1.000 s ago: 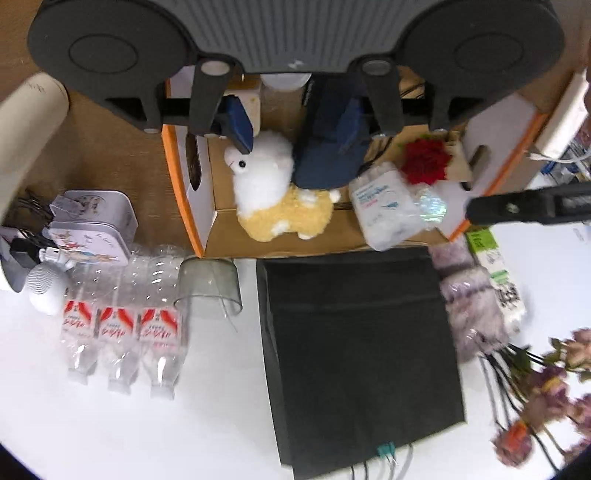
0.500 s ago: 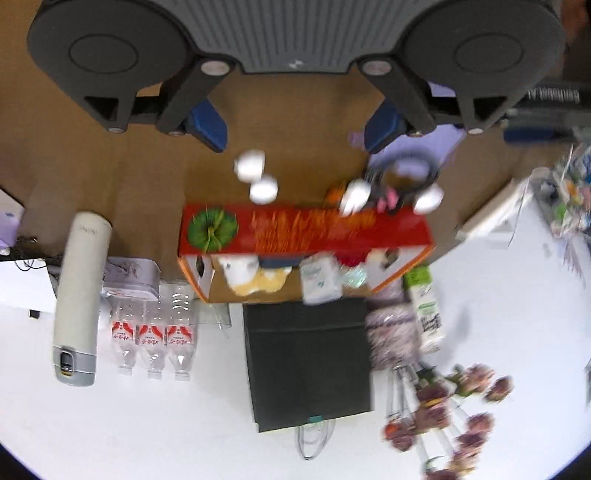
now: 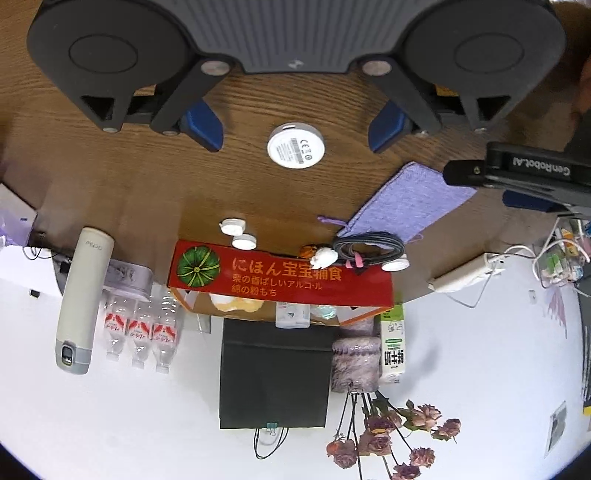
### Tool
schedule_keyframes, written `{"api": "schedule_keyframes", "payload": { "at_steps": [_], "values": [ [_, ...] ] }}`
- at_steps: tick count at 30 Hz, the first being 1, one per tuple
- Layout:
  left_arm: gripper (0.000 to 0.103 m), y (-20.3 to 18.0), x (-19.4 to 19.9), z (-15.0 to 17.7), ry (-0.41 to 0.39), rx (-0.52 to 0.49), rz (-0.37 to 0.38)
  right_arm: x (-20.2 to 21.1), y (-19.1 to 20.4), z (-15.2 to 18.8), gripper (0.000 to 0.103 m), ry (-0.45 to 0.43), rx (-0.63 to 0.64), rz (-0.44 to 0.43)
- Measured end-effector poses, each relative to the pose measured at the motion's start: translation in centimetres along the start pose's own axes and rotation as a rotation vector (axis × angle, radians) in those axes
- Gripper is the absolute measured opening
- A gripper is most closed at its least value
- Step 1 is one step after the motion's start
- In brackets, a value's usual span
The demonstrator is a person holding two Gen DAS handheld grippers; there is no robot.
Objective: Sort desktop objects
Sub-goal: 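Drop the cable and white cap into the box with both grippers, then grasp the coiled black cable with left gripper while right gripper grasps the white puck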
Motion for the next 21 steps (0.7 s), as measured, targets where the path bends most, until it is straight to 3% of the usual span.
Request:
{"api": "schedule_keyframes", "payload": {
  "at_steps": [6, 9, 11, 13, 15, 17, 18, 19, 21],
  "values": [
    [0.103, 0.0, -1.6, -3.1, -0.028, -0.028, 0.0, -1.4, -0.2, -0.3, 0.081, 0.049, -0.005, -0.018],
    [0.103, 1.2, -3.3, -6.7, -0.063, 0.02, -0.015, -2.4, 0.4, -0.4, 0.065, 0.079, 0.01, -0.042],
    [0.097, 2.6, -5.4, -8.7, -0.047, 0.092, -0.022, -3.0, 0.8, -0.4, 0.045, 0.095, 0.028, -0.066],
    [0.071, 3.2, -8.0, -9.9, 0.003, 0.119, 0.002, -3.5, 0.9, -0.5, 0.038, 0.1, 0.025, -0.074],
    [0.065, 3.4, -10.3, -10.5, 0.051, 0.105, 0.009, -3.8, 0.8, -0.6, 0.038, 0.104, 0.025, -0.082],
    [0.048, 3.4, -12.3, -10.5, 0.102, 0.05, -0.009, -3.9, 0.7, -0.8, 0.038, 0.105, 0.024, -0.077],
    [0.026, 3.2, -12.8, -10.4, 0.113, 0.03, -0.003, -4.0, 0.5, -0.9, 0.038, 0.102, 0.017, -0.075],
    [0.014, 3.3, -13.0, -10.3, 0.118, 0.027, -0.005, -4.0, 0.3, -1.1, 0.038, 0.097, 0.008, -0.075],
    [0.013, 2.8, -12.6, -10.2, 0.104, 0.046, 0.058, -4.0, -0.3, -1.5, 0.038, 0.083, -0.017, -0.073]
  ]
}}
Point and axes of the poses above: each gripper's, at about its wrist camera, not at the fingertips, and x roughly against the way its jaws point, y to its left, z to its underside, the point moved 10 cm from there along -x, roughly the way its jaws point, and after that the axes turned 5 degrees about z, right-handed, at the moved point
